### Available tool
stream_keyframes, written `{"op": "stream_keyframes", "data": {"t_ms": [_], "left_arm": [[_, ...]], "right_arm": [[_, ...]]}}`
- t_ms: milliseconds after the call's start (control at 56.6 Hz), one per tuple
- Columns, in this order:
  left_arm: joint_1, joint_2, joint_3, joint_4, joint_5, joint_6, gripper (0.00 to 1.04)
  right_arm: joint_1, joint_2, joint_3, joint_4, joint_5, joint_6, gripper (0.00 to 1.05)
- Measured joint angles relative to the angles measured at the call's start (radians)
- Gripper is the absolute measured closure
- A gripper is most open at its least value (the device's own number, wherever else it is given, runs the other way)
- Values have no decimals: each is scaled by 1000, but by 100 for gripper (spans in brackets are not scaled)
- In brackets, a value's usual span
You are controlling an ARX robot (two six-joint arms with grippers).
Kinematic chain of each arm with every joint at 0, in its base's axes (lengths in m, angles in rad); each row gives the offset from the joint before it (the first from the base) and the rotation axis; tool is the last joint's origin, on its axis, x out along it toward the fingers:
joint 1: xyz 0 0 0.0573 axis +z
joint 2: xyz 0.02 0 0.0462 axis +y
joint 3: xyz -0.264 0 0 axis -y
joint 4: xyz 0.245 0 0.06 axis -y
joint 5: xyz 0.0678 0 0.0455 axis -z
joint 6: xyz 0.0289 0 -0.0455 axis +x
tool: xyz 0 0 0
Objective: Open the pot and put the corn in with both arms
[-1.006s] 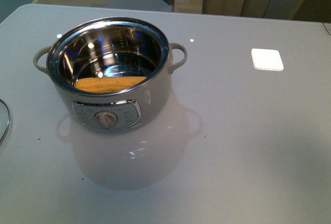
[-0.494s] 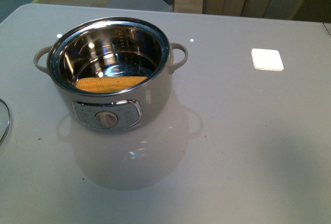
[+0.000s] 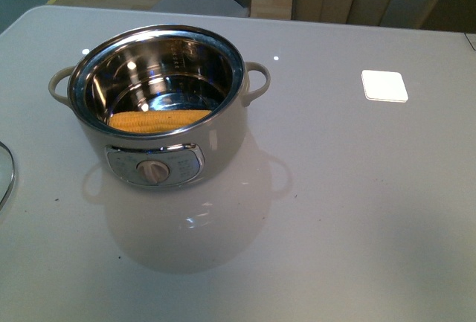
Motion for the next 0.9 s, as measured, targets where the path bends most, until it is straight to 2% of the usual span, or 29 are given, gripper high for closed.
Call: {"op": "stream_keyframes", "data": {"t_ms": [406,795,900], "left_arm": [[0,0,0,0,0,0,7],[0,0,0,0,0,0,7],[0,0,0,0,0,0,7]], "right_arm": [[1,-170,0,-166,1,0,103],[1,-268,0,-264,2,0,103],[1,-398,0,-424,3,0,103]]}}
